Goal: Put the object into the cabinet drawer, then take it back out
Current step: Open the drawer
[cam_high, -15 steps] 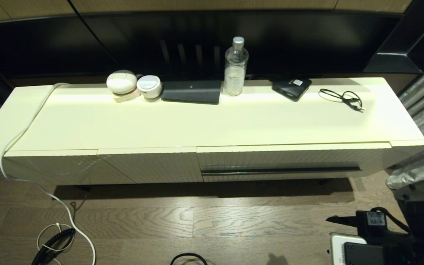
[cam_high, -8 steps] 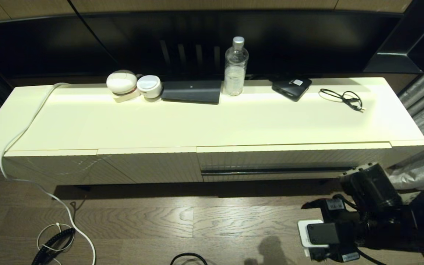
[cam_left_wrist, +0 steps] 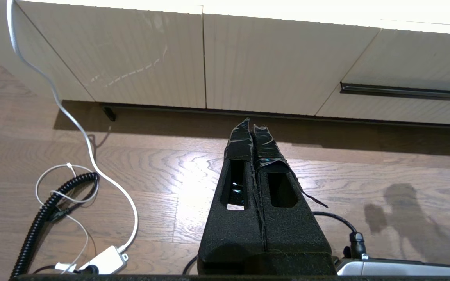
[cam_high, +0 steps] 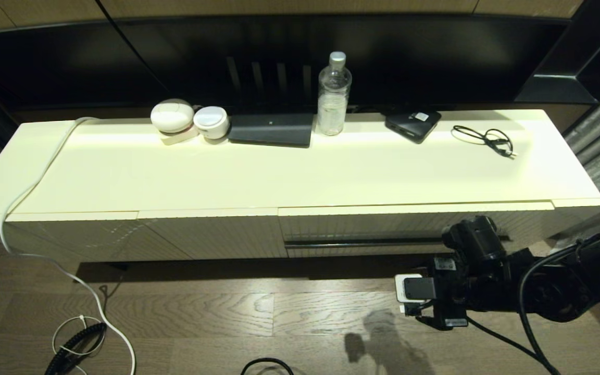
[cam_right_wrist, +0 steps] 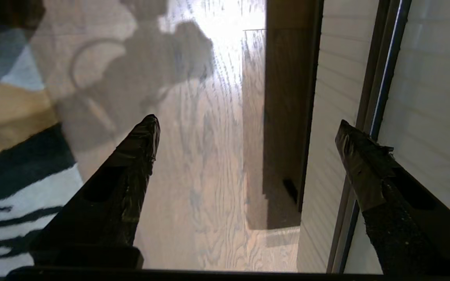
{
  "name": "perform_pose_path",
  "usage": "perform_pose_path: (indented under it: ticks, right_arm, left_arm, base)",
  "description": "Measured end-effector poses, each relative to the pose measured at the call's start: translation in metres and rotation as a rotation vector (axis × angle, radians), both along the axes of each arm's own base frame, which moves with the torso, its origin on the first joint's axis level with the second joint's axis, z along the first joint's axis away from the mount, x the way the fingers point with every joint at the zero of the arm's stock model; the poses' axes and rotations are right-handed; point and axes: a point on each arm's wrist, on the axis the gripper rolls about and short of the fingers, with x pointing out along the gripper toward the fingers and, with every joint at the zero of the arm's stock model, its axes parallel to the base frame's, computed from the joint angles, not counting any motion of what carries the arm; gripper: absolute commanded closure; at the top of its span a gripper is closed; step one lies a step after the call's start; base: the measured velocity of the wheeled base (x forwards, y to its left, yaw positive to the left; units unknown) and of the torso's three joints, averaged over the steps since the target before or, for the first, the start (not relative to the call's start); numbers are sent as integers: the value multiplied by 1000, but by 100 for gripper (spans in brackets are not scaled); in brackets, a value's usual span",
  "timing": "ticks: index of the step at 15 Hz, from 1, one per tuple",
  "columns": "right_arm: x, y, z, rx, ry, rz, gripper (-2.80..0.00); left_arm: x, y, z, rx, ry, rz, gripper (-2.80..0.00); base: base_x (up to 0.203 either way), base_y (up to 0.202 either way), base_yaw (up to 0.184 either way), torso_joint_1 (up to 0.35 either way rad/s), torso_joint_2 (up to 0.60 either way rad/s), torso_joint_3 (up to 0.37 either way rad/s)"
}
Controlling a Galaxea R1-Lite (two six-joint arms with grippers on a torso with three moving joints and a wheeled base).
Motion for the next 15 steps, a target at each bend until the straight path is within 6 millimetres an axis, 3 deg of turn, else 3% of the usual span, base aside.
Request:
perform_pose_path:
  ticks: [15]
  right_arm:
    - [56,4,-34,17,-16,-31,-280]
  left_arm:
    - [0,0,0,0,0,0,0]
  base:
    - [0,0,0,0,0,0]
